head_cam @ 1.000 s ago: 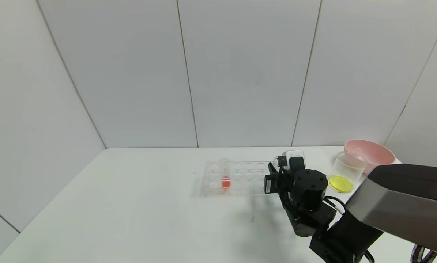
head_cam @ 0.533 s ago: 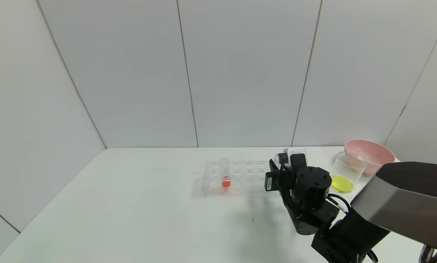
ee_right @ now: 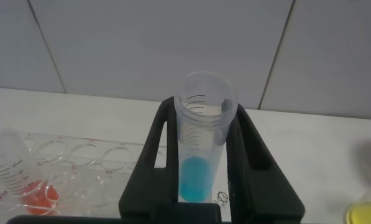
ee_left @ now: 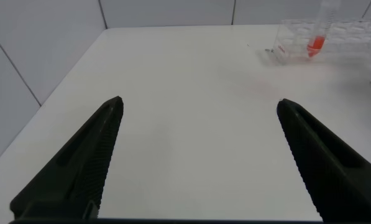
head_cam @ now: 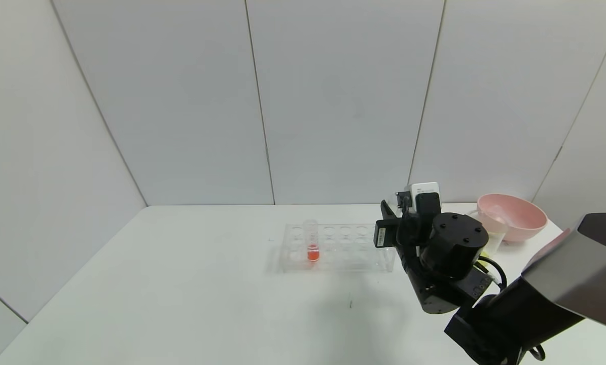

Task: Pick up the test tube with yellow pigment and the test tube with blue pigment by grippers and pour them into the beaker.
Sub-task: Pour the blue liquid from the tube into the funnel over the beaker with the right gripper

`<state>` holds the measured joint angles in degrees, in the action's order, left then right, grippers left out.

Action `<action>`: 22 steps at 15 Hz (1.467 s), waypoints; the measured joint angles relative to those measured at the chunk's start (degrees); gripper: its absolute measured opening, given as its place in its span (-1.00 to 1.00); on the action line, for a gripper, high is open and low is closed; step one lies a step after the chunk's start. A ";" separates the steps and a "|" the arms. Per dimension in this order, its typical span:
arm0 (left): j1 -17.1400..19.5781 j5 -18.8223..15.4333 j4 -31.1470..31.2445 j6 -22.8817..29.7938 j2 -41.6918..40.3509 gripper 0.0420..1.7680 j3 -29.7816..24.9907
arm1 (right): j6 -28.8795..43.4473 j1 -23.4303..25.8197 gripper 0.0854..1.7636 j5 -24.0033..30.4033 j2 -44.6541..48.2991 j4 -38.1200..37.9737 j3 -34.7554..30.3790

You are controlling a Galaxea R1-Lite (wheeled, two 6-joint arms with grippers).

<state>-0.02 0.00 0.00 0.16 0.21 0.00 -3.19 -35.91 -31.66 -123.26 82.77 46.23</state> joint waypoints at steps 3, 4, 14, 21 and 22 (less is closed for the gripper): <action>0.00 0.00 0.00 -0.02 0.00 1.00 0.00 | -0.02 0.00 -0.50 0.10 0.40 0.00 0.00; 0.00 0.00 0.00 -0.02 0.00 1.00 0.00 | -0.02 0.02 -0.50 0.16 0.46 0.00 0.00; 0.00 -0.02 0.00 0.00 0.00 1.00 0.00 | 0.38 5.27 -0.50 15.06 6.39 -1.57 -3.40; 0.02 0.00 0.02 0.00 0.00 1.00 0.00 | 0.63 22.41 -0.50 46.06 18.14 -13.78 -10.90; 0.00 0.00 0.00 0.00 0.00 1.00 0.00 | 0.62 25.48 -0.50 51.03 20.09 -18.29 -10.95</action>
<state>-0.02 0.00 0.00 0.16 0.21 0.00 -2.57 -10.44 19.37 -103.17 64.49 35.28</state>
